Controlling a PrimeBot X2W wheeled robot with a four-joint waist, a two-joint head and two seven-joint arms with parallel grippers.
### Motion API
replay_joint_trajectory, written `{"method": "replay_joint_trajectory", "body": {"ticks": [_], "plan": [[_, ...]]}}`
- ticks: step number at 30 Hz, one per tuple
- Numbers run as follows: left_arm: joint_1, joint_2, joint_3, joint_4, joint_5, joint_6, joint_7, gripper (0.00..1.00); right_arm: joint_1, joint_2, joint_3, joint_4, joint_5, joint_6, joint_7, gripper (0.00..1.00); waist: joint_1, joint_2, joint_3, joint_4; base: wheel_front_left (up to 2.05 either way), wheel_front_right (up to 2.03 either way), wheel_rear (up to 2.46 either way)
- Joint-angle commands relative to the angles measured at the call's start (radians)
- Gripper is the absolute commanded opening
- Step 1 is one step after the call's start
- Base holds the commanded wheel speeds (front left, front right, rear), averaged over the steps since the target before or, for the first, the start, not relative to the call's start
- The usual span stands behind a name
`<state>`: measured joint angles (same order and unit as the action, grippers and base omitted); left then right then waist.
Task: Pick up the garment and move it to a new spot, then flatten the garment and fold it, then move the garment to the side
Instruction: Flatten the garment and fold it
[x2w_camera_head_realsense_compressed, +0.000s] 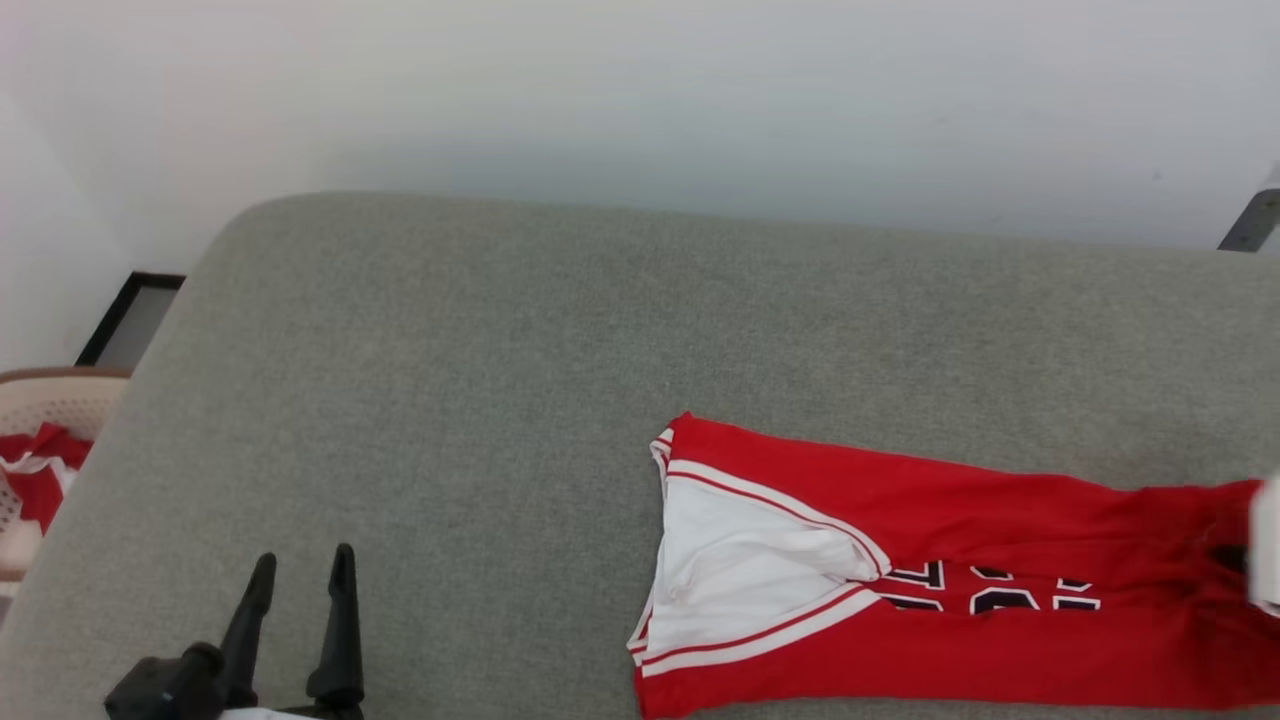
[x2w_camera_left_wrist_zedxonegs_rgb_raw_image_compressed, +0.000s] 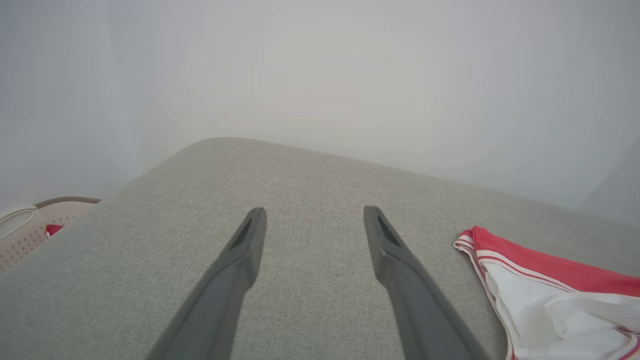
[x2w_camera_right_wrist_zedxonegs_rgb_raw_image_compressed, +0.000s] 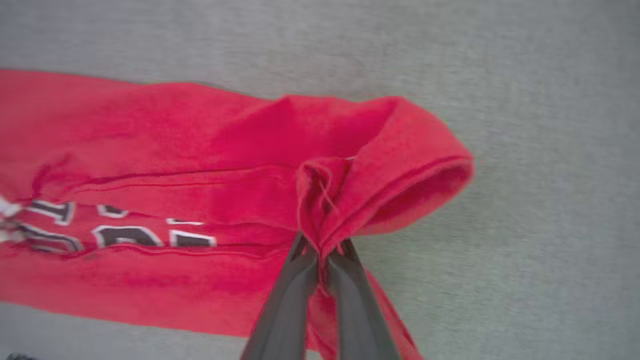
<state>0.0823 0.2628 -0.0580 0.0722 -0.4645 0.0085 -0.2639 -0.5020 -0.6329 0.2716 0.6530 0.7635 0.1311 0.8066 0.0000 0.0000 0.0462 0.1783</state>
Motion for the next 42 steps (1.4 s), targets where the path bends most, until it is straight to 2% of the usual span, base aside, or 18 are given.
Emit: {"method": "replay_joint_trajectory", "body": {"ticks": [1, 7, 11, 16, 22, 29, 40, 41, 42], "plan": [[0.009, -0.002, 0.006, 0.001, 0.009, -0.005, 0.000, 1.00, -0.005, 0.012, 0.011, -0.034, 0.031, -0.001, 0.010, 0.00, 0.0000, 0.0000, -0.015, -0.012, 0.00, 0.00, 0.00], [0.024, -0.012, 0.001, 0.005, 0.014, -0.010, 0.000, 1.00, 0.022, 0.087, 0.065, -0.206, 0.138, -0.001, 0.055, 0.00, 0.0000, 0.0000, -0.043, -0.011, 0.00, 0.00, 0.00], [0.014, -0.016, -0.015, 0.014, 0.014, -0.017, 0.001, 1.00, 0.019, 0.148, 0.116, -0.282, 0.140, -0.001, 0.061, 0.00, 0.0000, 0.0000, -0.056, 0.009, 0.00, 0.00, 0.00], [-0.013, -0.024, -0.040, 0.025, 0.019, -0.027, 0.004, 1.00, -0.006, 0.236, 0.166, -0.304, 0.117, -0.001, 0.046, 0.00, 0.0000, 0.0000, -0.057, 0.051, 0.00, 0.00, 0.00], [-0.054, -0.044, -0.078, 0.049, 0.023, -0.042, 0.005, 1.00, -0.052, 0.321, 0.217, -0.248, 0.070, -0.001, -0.004, 0.00, 0.0000, 0.0000, -0.044, 0.113, 0.00, 0.00, 0.00], [-0.097, -0.067, -0.103, 0.089, 0.024, -0.062, 0.002, 1.00, -0.109, 0.404, 0.258, -0.126, 0.033, -0.001, -0.081, 0.00, 0.0000, 0.0000, -0.025, 0.167, 0.00, 0.00, 0.00], [-0.137, -0.088, -0.099, 0.130, 0.036, -0.078, 0.000, 1.00, -0.189, 0.475, 0.335, 0.055, 0.020, -0.001, -0.168, 0.00, 0.0000, 0.0000, -0.002, 0.186, 0.00, 0.00, 0.00], [-0.140, -0.090, -0.096, 0.132, 0.036, -0.079, 0.000, 1.00, -0.195, 0.480, 0.343, 0.062, 0.024, -0.001, -0.176, 0.24, 0.0000, 0.0000, -0.003, 0.184, 0.00, 0.00, 0.00], [-0.140, -0.091, -0.092, 0.133, 0.037, -0.078, 0.000, 1.00, -0.203, 0.482, 0.349, 0.068, 0.028, -0.001, -0.183, 0.39, 0.0000, 0.0000, -0.004, 0.181, 0.00, 0.00, 0.00]]}}
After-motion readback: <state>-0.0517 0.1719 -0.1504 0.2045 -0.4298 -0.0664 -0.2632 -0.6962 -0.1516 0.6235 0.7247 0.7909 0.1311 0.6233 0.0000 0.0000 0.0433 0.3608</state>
